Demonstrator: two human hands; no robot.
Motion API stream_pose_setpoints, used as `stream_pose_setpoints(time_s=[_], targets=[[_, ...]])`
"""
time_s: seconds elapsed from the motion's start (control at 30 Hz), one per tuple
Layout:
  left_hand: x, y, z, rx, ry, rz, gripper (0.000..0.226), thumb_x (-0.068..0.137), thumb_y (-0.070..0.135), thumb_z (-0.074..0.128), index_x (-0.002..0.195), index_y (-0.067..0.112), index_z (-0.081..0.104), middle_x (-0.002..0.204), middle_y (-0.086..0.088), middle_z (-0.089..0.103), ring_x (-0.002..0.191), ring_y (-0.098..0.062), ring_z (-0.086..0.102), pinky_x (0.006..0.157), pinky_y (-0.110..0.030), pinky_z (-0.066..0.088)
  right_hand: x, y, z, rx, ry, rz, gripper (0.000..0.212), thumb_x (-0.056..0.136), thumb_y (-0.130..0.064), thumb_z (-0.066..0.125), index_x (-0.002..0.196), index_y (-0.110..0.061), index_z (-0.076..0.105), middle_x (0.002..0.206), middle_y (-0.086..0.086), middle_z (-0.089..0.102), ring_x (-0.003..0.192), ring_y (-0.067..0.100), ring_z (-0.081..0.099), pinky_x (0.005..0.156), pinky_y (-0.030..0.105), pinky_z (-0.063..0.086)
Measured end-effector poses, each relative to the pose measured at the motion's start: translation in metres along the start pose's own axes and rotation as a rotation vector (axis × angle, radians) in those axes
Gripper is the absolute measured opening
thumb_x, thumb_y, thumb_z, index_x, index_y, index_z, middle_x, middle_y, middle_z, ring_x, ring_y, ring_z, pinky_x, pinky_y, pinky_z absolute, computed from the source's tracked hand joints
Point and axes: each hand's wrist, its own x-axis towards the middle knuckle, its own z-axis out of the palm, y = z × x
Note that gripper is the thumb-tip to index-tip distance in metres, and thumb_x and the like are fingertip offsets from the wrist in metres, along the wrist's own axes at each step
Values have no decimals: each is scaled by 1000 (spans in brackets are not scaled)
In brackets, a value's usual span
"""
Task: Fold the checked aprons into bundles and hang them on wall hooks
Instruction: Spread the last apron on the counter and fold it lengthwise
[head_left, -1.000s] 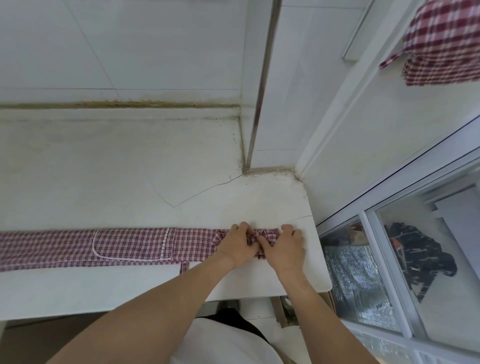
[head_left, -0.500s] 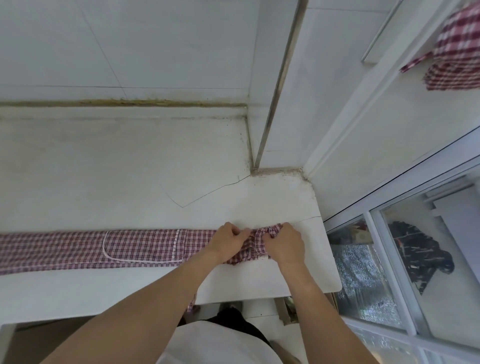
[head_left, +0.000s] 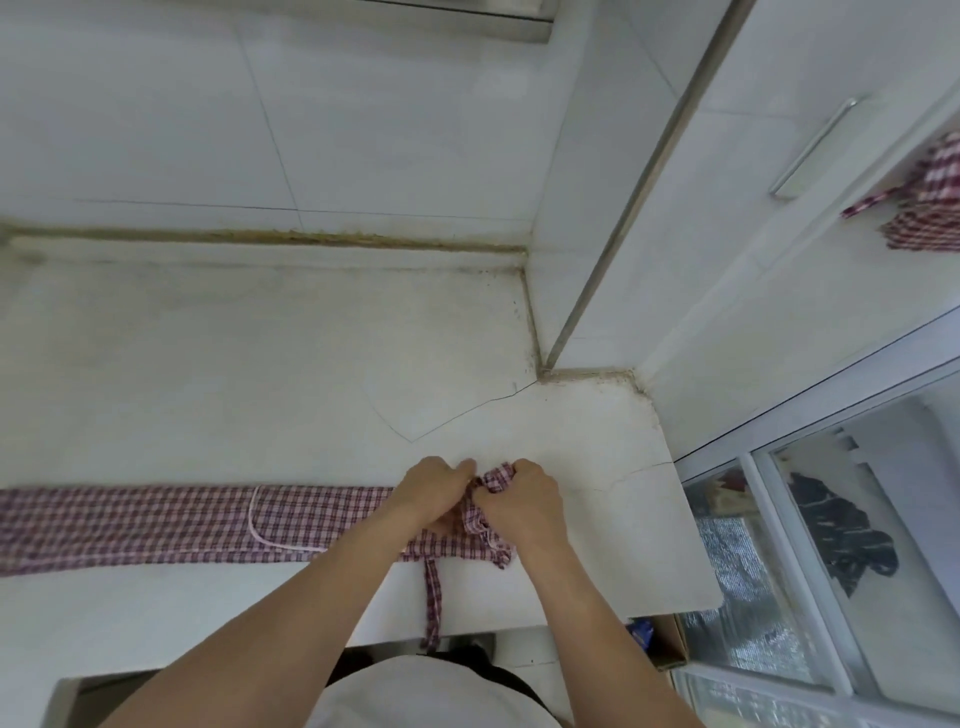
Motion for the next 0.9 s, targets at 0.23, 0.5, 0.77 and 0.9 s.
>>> stream_pose_setpoints(time_s=[0.23,0.5,0.77,0.9], targets=[[-8,-27,-40,-216,-254,-31,68,81,74,58,100,11,73,100,-6,72,90,-21,69,77,-34,61,-15,-37,31,-41,-179,-25,20,82,-31,65,89,-13,61,81,0,66,76,15,65,66,33,55],[3,-55,-52,-186,19,14,22,93,23,60,91,2,64,93,-16,69,79,-22,64,77,-37,55,-17,-20,18,426,-660,41,21,86,-19,73,103,-31,71,108,-2,74,103,14,68,91,27,54],[5,-71,-70,506,263,245,26,93,38,63,109,17,59,103,0,60,93,-15,58,79,-28,50,-19,17,57,192,-30,145,41,79,-31,83,103,-12,57,90,-3,63,76,7,59,55,7,43],[6,-85,-74,550,318,244,40,92,48,63,114,16,54,109,-2,54,102,-19,55,84,-32,49,-12,10,61,150,-83,172,25,80,-32,80,92,-13,71,83,-3,70,72,9,66,62,18,54]])
